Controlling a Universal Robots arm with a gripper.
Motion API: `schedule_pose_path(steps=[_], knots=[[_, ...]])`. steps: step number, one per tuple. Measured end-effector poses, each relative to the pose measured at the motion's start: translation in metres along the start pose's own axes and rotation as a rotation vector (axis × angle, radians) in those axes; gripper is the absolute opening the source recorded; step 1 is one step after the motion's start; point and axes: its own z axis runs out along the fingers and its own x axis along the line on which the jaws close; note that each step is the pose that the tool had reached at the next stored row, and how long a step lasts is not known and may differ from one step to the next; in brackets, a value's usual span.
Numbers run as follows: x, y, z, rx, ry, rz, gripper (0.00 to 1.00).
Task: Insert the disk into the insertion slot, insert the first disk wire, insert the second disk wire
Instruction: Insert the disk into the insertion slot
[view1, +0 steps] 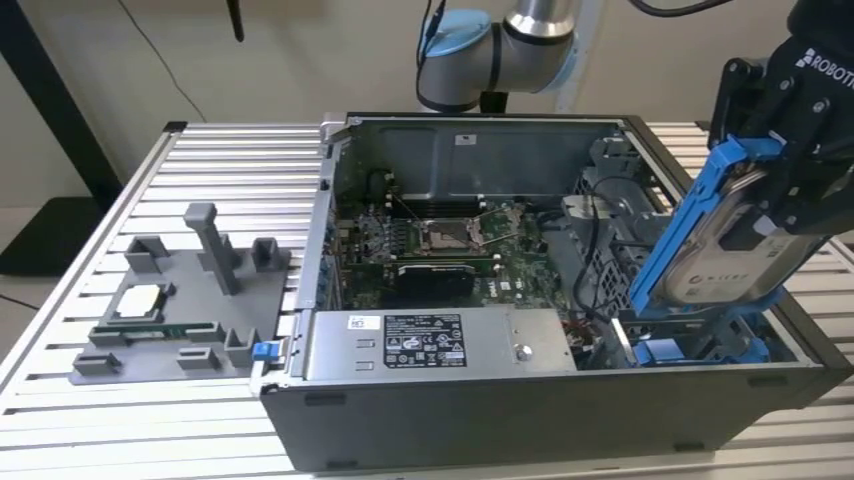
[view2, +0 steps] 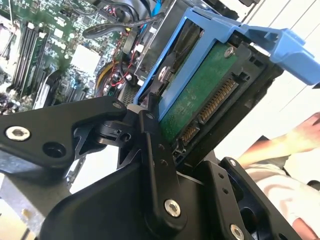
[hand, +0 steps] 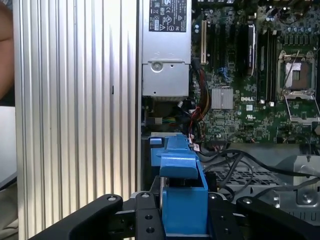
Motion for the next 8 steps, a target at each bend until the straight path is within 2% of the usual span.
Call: schedule_pose_path(steps=[5,8], knots=[[0.0000,-0.0008,0.0055,-0.0014,-0.0001,0.000,0.00],[-0.0001,-0.0035,0.0090,-0.0089,0.0002,0.000,0.00]])
